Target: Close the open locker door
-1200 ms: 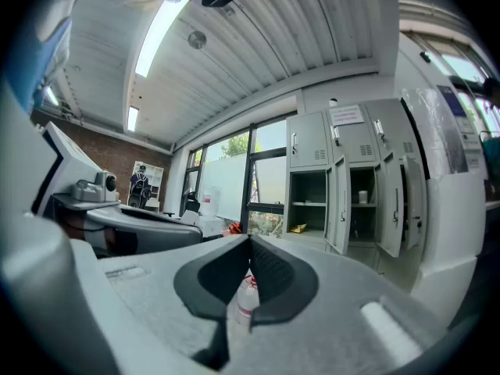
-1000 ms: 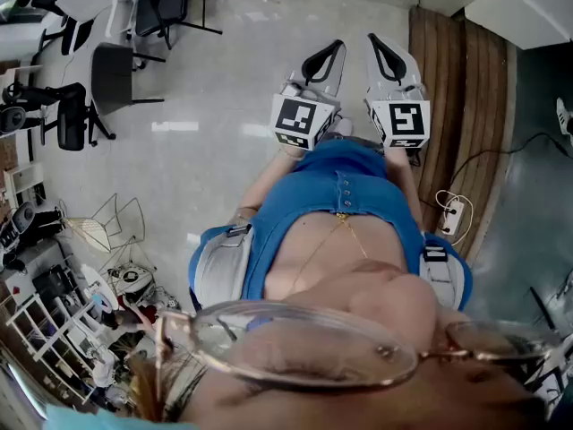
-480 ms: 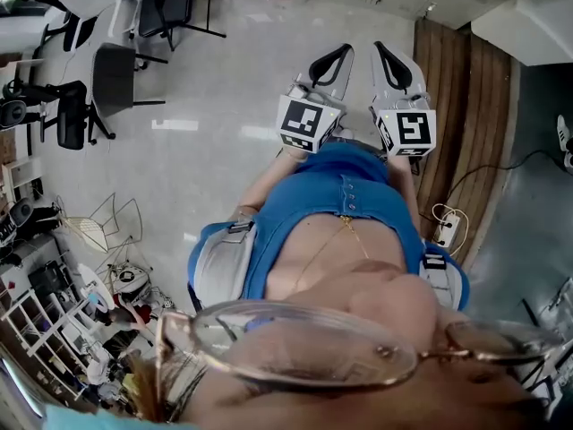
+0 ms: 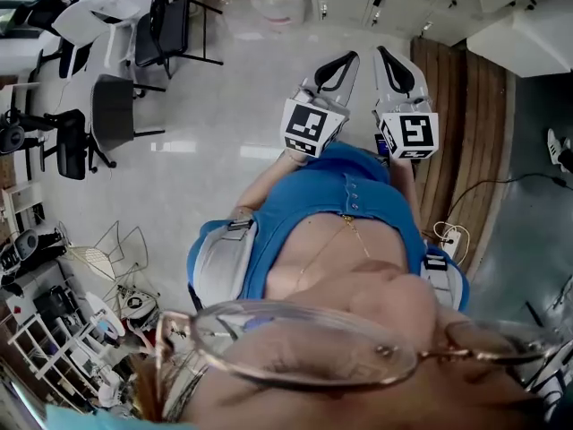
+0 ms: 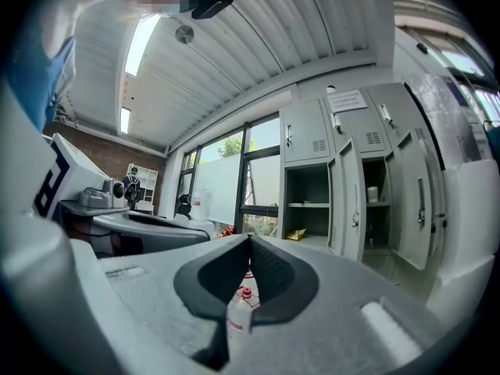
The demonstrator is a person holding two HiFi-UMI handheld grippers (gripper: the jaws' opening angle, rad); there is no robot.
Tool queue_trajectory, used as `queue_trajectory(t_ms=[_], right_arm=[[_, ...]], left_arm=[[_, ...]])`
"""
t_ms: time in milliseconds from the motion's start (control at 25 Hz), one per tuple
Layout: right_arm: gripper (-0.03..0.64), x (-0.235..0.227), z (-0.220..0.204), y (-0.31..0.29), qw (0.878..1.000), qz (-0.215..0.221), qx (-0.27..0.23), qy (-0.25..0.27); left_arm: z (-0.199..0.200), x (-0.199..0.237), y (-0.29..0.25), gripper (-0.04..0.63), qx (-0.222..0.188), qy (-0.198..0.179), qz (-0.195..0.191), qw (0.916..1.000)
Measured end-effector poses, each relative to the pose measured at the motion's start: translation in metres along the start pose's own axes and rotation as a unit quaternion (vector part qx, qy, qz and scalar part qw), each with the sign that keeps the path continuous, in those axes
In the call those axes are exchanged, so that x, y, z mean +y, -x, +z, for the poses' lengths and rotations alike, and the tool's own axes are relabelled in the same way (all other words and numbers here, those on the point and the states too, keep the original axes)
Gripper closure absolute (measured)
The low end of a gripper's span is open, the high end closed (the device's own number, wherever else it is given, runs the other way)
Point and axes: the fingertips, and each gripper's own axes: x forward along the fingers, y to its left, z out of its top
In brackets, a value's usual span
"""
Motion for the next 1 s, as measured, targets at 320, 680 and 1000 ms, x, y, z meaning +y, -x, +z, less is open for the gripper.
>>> queue_trajectory(t_ms=[320, 680, 1000], right_arm=[[0.615, -0.01, -0.001, -0.051, 1.0, -0.011, 0.003, -0.005], [0.615, -0.017, -0.005, -0.075, 0.999, -0.033, 0.004, -0.016], [0.615, -0.015, -0.005, -0.1, 0.999, -0.027, 0.008, -0.017]], left_arm=[[0.002, 0.044, -0.027, 0.595, 0.011, 0.005, -0.024, 0.9996], [0.004, 0.076, -0.037, 0.595, 0.013, 0.003, -0.049, 0.9987], [0.006, 0.1, -0.045, 0.595, 0.015, 0.002, -0.043, 0.999]])
